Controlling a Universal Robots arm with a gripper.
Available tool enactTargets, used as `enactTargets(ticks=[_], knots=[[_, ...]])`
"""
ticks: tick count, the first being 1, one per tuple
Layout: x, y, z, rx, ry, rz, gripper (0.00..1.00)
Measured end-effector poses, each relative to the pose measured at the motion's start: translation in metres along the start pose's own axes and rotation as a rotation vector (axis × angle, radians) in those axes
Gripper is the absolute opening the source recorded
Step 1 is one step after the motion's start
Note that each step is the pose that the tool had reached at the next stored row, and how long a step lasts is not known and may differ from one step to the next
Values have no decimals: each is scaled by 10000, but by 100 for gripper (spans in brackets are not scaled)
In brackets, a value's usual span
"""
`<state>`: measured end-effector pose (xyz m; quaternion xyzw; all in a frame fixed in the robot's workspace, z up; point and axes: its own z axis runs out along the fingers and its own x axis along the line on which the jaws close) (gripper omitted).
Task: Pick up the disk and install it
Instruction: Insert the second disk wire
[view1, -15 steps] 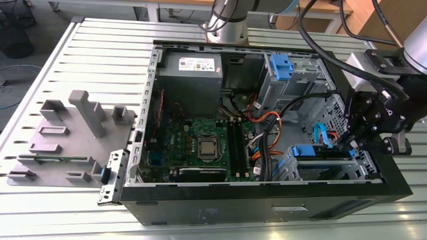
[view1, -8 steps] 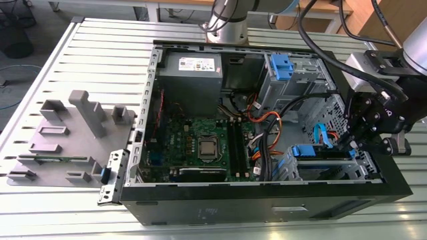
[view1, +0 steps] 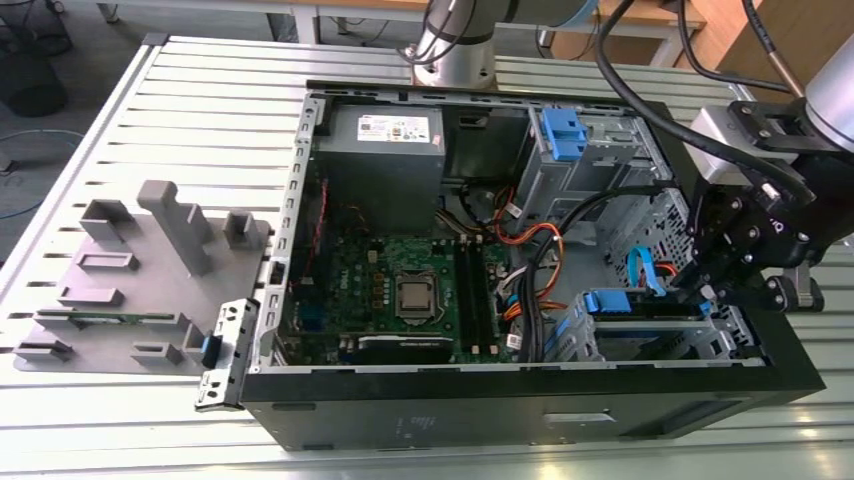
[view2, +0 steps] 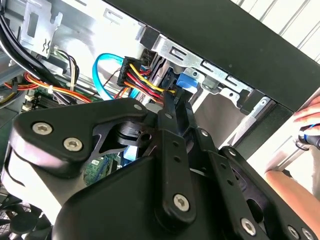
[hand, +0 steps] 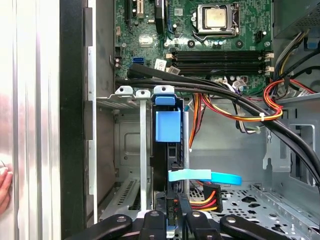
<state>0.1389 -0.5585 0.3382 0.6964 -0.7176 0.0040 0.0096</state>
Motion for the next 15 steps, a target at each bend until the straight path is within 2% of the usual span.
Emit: enactTargets(ticks=[5, 10, 15], knots=[[-1, 0, 31, 0, 1, 0, 24], [-1, -2, 35, 0, 1, 0, 24], [-10, -34, 37, -3, -1, -10, 24]])
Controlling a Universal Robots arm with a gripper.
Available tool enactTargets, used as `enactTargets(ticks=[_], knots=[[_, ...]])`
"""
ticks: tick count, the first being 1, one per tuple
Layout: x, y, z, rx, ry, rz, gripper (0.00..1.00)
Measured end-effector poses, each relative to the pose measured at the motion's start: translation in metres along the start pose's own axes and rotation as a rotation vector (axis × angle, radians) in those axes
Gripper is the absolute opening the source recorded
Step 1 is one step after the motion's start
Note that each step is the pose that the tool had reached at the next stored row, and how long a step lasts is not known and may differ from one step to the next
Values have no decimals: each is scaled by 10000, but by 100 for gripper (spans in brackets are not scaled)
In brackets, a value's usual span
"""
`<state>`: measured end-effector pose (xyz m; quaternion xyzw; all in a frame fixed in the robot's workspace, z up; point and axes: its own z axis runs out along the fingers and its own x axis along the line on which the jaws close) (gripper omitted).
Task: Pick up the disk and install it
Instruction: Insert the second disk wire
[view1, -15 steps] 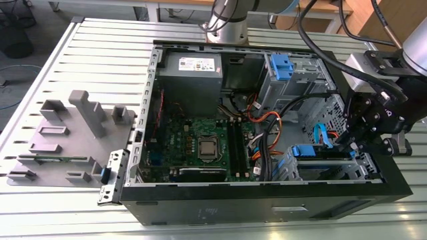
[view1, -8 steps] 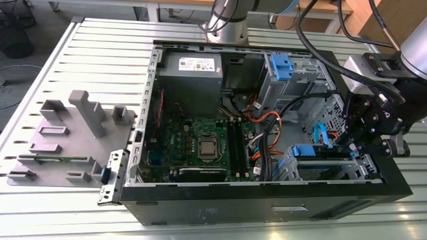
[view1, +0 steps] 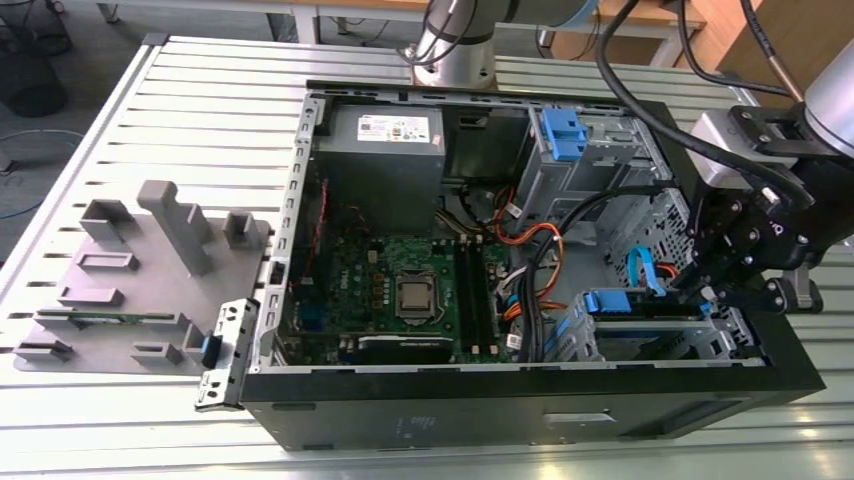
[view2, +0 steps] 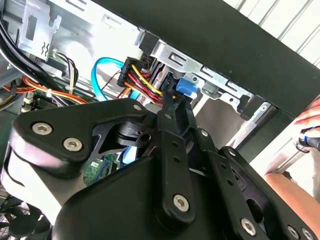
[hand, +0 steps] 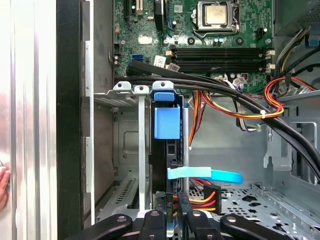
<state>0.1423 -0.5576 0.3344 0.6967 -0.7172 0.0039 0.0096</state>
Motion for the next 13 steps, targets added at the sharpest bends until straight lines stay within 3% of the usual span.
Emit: enactTargets(ticks=[8, 13], knots=[[-1, -6, 0, 0, 1, -2, 24], [-1, -6, -1, 0, 2, -4, 16]])
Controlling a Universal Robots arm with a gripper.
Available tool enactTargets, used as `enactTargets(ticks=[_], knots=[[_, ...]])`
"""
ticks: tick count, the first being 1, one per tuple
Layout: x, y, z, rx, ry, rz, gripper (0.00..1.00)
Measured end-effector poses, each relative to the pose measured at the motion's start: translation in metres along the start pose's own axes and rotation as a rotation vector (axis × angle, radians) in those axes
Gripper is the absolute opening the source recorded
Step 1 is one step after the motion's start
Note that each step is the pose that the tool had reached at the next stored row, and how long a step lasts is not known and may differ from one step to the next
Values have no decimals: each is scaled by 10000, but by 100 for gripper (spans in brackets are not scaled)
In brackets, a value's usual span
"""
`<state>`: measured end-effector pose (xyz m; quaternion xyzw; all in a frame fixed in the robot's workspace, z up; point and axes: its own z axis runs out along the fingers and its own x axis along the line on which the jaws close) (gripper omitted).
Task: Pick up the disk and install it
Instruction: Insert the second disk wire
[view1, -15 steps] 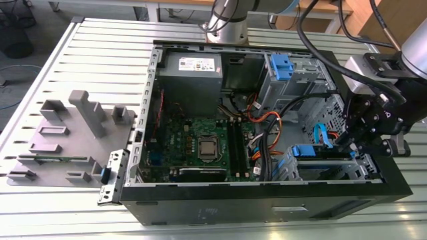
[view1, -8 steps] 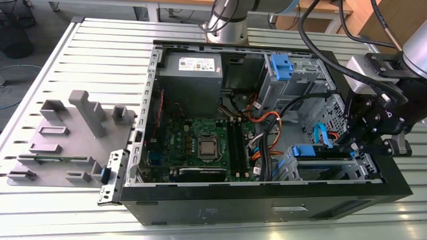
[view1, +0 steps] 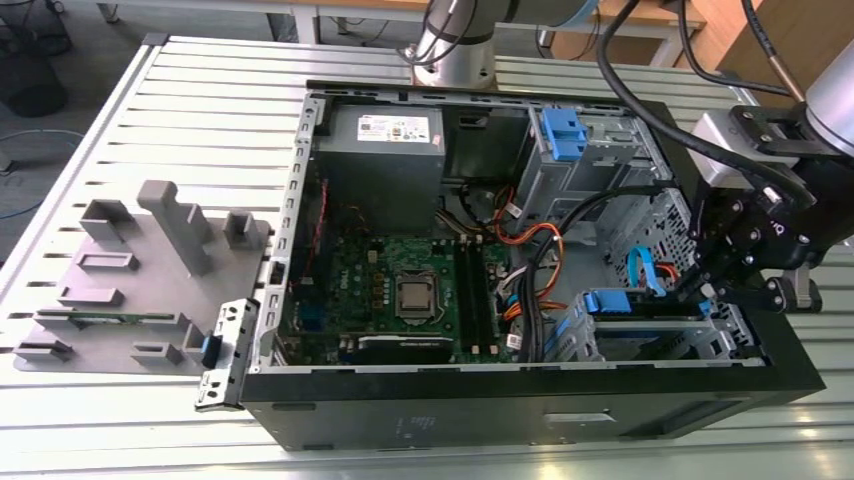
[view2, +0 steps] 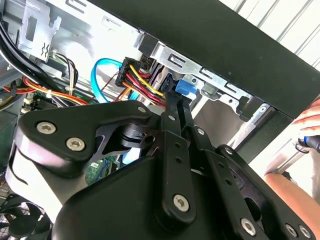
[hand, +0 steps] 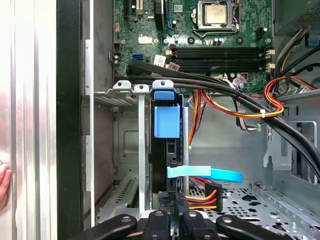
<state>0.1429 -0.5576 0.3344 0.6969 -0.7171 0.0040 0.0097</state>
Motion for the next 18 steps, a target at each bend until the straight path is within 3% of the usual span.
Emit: enactTargets(ticks=[12, 18], knots=[[0, 0, -24, 0, -4, -1, 16], [1, 67, -23, 22, -2, -1, 16]])
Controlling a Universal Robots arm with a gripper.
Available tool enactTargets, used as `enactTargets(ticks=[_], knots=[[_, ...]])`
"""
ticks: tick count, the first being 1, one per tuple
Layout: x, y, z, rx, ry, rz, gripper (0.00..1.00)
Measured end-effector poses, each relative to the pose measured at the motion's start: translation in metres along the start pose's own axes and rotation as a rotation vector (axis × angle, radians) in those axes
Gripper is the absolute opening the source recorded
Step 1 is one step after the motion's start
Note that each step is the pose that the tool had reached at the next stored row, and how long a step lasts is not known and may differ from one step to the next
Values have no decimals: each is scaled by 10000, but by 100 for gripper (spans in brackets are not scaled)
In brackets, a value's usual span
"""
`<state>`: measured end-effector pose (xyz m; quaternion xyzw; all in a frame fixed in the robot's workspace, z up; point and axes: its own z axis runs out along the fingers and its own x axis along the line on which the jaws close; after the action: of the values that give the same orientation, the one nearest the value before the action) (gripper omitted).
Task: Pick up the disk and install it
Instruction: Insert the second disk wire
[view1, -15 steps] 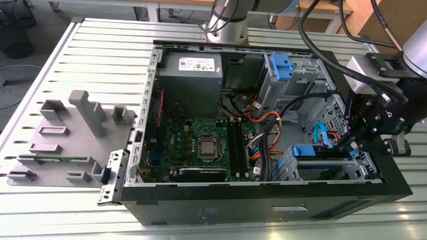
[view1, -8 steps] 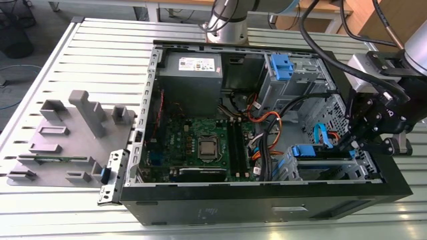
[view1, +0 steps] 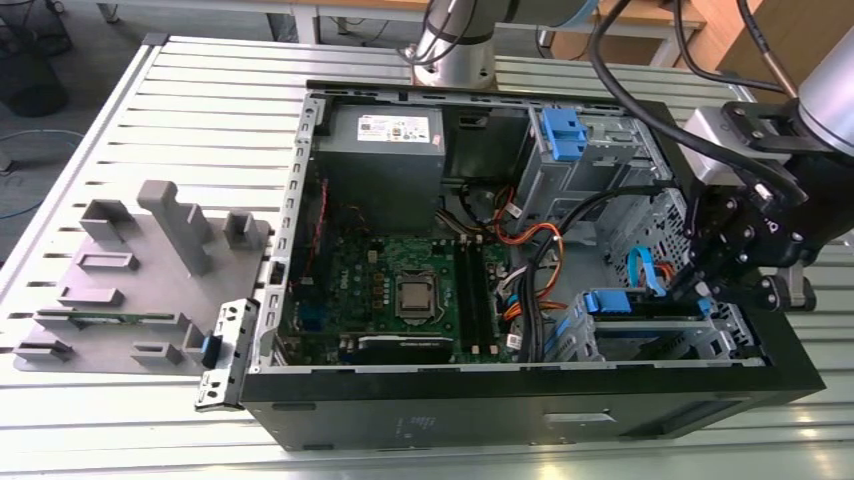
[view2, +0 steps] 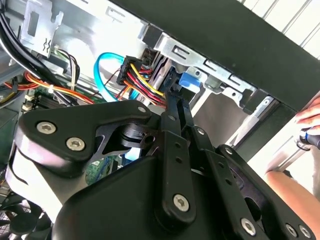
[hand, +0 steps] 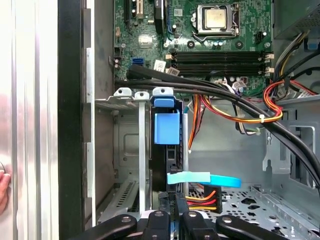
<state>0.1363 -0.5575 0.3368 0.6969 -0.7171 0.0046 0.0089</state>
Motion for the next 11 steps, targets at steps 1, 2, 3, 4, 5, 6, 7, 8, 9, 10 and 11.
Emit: enactTargets(ticks=[1, 2, 3, 4, 5, 6, 7, 8, 9, 10, 11], knots=[[-3, 5, 0, 1, 1, 0, 16], [-9, 7, 1, 1, 1, 0, 16], [-15, 7, 1, 2, 0, -1, 16], [-18, 7, 1, 1, 0, -1, 16], [-21, 7, 1, 1, 0, -2, 16], [-23, 8, 1, 1, 0, -1, 16], [-24, 8, 2, 1, 0, 0, 16], [-25, 9, 2, 1, 0, 0, 16], [-26, 11, 2, 1, 0, 1, 16], [-26, 12, 1, 1, 1, 0, 16], [-26, 12, 2, 1, 0, 0, 16]])
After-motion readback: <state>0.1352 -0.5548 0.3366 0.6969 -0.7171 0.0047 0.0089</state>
